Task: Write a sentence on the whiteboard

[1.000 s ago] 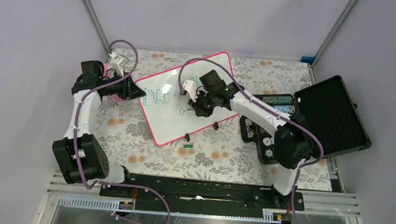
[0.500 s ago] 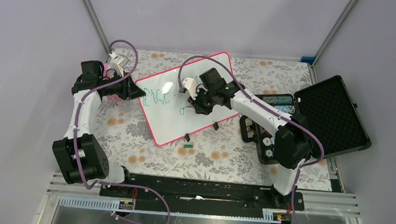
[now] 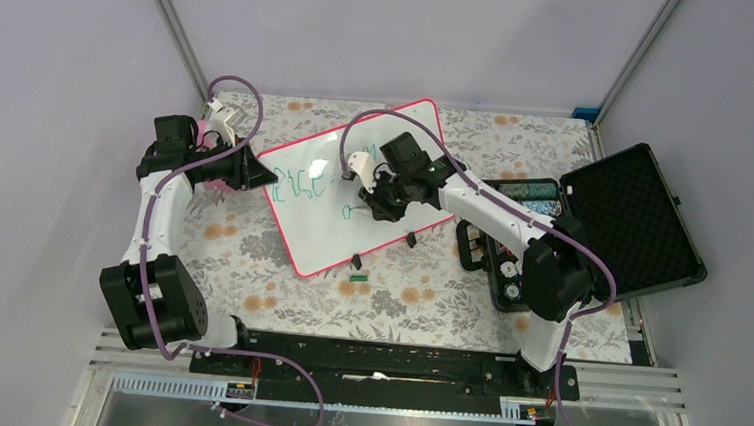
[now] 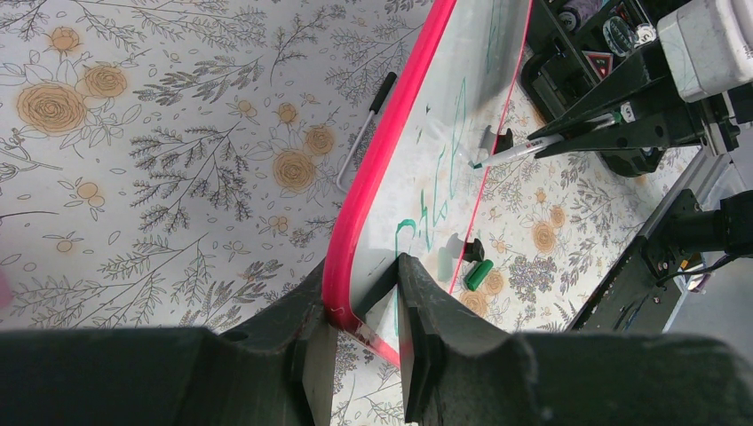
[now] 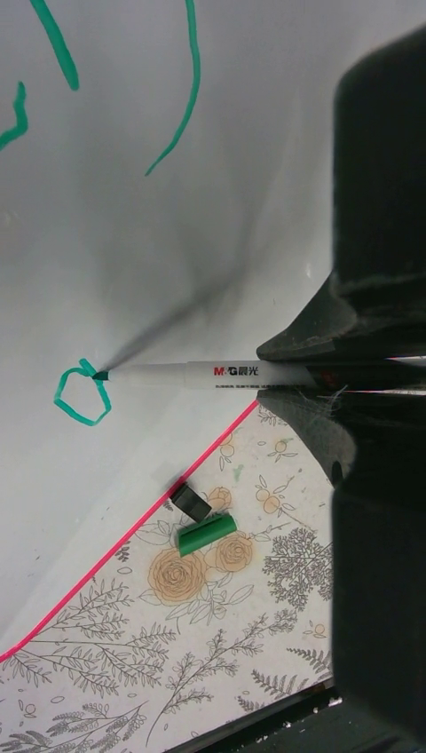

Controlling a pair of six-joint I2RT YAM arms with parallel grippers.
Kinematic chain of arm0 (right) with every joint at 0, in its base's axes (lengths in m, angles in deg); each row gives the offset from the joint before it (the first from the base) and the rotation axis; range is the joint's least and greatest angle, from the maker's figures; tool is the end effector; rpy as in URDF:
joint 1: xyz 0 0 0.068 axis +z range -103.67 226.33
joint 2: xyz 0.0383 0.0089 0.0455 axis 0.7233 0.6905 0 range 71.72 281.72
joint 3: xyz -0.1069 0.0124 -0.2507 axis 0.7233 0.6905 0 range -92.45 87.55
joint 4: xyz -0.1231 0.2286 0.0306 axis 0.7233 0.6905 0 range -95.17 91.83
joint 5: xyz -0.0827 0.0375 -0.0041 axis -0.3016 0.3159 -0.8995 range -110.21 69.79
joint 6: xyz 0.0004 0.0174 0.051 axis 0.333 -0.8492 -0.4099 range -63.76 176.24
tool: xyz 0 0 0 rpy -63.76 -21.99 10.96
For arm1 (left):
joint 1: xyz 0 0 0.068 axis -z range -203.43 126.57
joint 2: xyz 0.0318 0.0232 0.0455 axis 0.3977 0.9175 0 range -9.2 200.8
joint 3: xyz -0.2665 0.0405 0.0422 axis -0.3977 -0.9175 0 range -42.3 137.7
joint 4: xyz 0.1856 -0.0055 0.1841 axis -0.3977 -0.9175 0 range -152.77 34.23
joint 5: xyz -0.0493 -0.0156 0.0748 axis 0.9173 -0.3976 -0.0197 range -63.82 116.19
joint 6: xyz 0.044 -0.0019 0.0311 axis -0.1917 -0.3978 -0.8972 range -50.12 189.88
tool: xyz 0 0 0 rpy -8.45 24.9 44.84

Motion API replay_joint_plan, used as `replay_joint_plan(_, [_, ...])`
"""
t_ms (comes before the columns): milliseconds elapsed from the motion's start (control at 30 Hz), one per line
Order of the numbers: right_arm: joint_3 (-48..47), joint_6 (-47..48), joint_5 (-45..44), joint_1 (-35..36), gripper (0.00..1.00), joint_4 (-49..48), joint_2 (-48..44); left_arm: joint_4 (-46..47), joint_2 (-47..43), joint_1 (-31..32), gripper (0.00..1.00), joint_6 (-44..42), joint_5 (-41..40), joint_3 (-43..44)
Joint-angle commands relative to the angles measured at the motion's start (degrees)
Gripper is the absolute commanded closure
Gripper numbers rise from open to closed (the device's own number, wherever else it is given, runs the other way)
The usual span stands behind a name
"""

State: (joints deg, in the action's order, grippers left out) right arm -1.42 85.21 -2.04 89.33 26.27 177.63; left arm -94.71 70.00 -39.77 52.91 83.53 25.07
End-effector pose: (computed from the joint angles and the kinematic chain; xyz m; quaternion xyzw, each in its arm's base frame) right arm 0.2965 0.2916 0.2729 -0.5877 0.7139 0.1893 0.3302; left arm 0.2786 0.0504 0.3091 0.1657 0.8256 -0.3486 0.4117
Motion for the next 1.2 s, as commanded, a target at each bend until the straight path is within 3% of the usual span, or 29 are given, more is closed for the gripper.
replay_joint_plan(0, [1.0, 1.2, -0.5, -0.4, 1.00, -0.3, -1.6, 1.3, -1.2, 0.6, 1.00, -3.2, -1.0, 0.4])
replay_joint_plan(433, [2.9, 2.0, -1.3, -0.6, 1.00, 0.5, -3.9, 1.3, -1.2, 0.5, 1.00, -3.1, -0.9, 0.5])
replay_joint_plan(700, [2.5, 1.4, 4.0, -2.2, 1.00, 0.9, -7.4, 1.3, -1.5, 0.5, 1.00, -3.1, -0.9, 0.5])
replay_joint_plan(1167, [0.3, 1.6, 1.7, -2.6, 1.00, 1.1, -4.0, 1.3, -1.6, 0.5, 1.00, -3.0, -0.8, 0.5])
